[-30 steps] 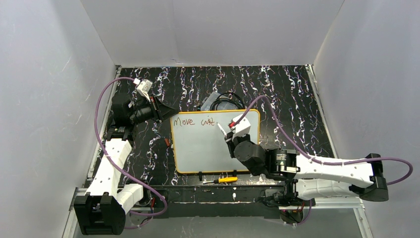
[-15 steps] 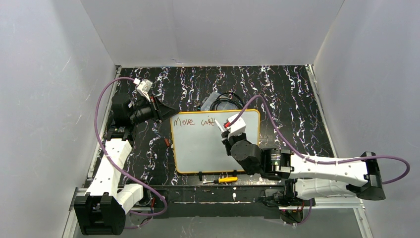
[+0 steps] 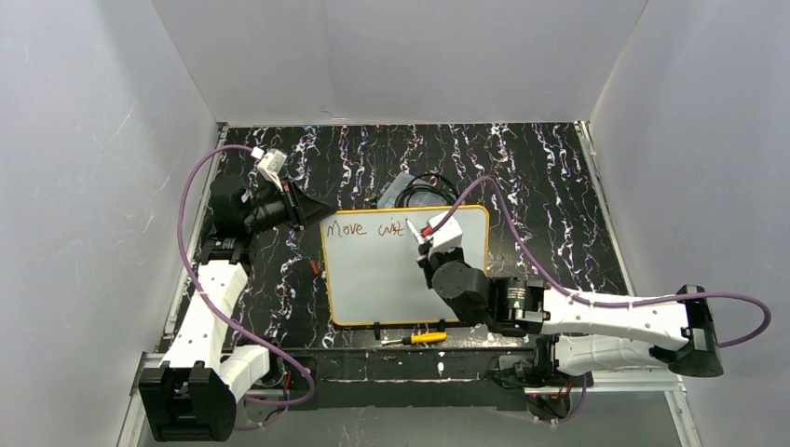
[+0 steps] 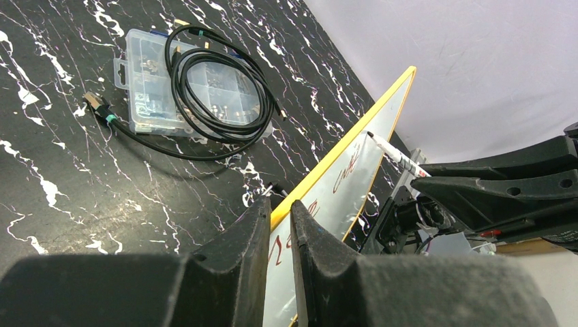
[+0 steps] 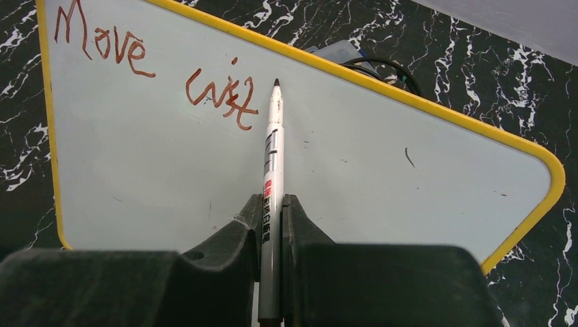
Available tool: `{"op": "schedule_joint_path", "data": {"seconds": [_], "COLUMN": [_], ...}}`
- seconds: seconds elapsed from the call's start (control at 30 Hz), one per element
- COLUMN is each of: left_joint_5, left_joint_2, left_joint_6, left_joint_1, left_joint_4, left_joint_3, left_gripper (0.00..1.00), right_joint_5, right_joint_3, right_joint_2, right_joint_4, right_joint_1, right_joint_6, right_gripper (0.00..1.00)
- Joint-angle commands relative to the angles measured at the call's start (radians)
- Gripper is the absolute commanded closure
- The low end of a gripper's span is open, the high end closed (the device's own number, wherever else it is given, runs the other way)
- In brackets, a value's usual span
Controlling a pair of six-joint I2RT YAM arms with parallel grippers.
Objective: Write a sentence on the whiteboard
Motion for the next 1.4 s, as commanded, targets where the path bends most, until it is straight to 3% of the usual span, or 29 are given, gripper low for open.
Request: {"op": "schedule_joint_path", "data": {"seconds": [0.0, 0.6, 0.93, 1.37], "left_joint_5": [0.045, 0.043, -0.091, -0.27], "left_joint_2": [-0.018, -0.018, -0.062, -0.103], "left_joint_6": [0.0, 0.0, 0.054, 0.082], "left_joint_1": [-0.014, -0.014, -0.014, -0.014], "left_joint_4": [-0.027, -0.025, -0.115, -0.195], "left_joint_3": [-0.002, -0.002, 0.003, 0.007], "left_gripper": [0.85, 0.84, 0.64, 0.56], "right_joint_5": [0.019, -0.072, -0.11, -0.111], "right_joint_3": [0.046, 0.005, -0.005, -0.017], "right_joint_2": [0.011, -0.023, -0.025, -0.041], "right_joint_4": [0.023, -0.099, -0.13, -0.122], "right_joint_1": [-0.028, -0.035, -0.033, -0.031], "right_joint_6": [0.014, 0.106, 0.122, 0.135], "right_gripper": [0.99, 0.99, 0.99, 0.99]}}
